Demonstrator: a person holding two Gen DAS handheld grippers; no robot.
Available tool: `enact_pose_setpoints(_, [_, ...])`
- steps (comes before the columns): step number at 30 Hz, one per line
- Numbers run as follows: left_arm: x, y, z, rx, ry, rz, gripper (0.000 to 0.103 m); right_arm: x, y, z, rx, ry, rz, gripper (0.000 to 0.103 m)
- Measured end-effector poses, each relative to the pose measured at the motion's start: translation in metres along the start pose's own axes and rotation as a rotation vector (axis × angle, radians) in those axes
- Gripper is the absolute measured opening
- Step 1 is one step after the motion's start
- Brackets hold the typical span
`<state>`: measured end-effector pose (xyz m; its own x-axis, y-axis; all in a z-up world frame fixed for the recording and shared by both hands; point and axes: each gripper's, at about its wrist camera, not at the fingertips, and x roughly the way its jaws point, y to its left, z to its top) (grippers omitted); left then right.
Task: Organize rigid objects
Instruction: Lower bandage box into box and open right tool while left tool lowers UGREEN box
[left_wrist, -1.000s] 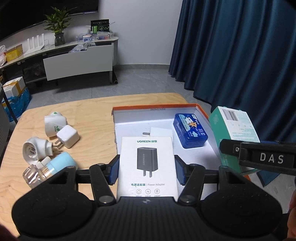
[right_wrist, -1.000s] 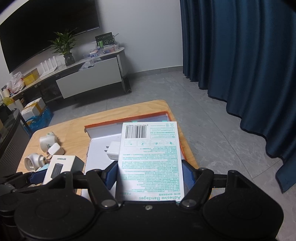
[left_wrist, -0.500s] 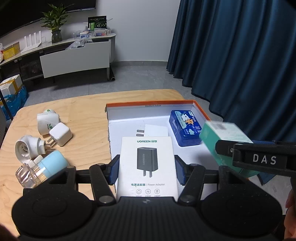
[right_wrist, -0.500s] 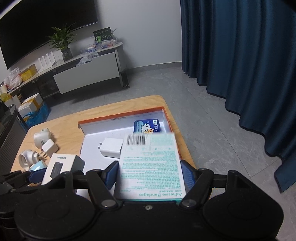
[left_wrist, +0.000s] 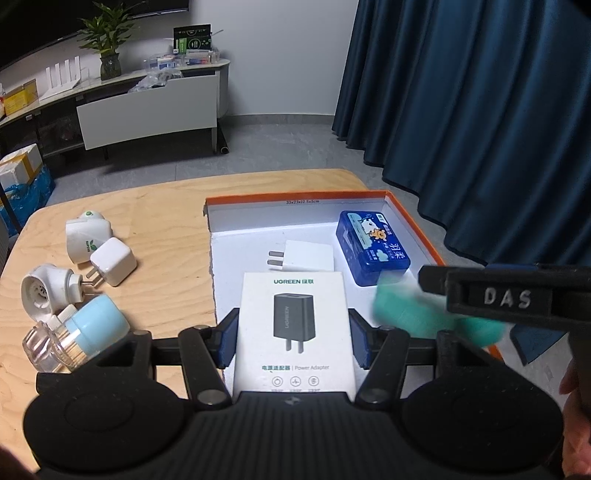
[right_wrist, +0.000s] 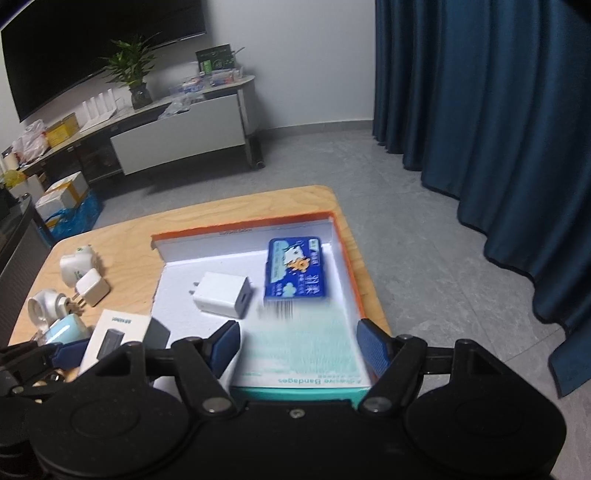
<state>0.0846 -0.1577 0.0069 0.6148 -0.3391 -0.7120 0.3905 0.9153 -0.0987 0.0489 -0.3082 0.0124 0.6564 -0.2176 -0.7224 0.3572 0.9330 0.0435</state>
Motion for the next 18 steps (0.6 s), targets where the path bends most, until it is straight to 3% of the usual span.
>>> enact_pose_setpoints(6, [0.008, -0.002, -0.001, -0.005, 0.018, -0.002, 0.060, -0.012, -0.007, 0.002, 0.018, -0.035, -0.009, 0.084])
enact_pose_setpoints(10, [0.015, -0.004, -0.002, -0.021, 0.032, -0.043, 0.060, -0.018, -0.010, 0.002, 0.036, -0.051, -0.007, 0.084])
enact_pose_setpoints(12, [0.018, -0.005, -0.003, -0.032, 0.050, -0.088, 0.064, -0.019, -0.010, 0.001, 0.036, -0.054, -0.008, 0.084])
enact_pose_setpoints(13, [0.019, -0.005, -0.003, -0.032, 0.057, -0.091, 0.071, -0.020, -0.009, 0.001, 0.034, -0.054, -0.008, 0.084])
enact_pose_setpoints(18, [0.013, 0.003, -0.006, -0.068, 0.050, -0.092, 0.072, -0.025, -0.004, 0.000, 0.027, -0.059, -0.002, 0.084])
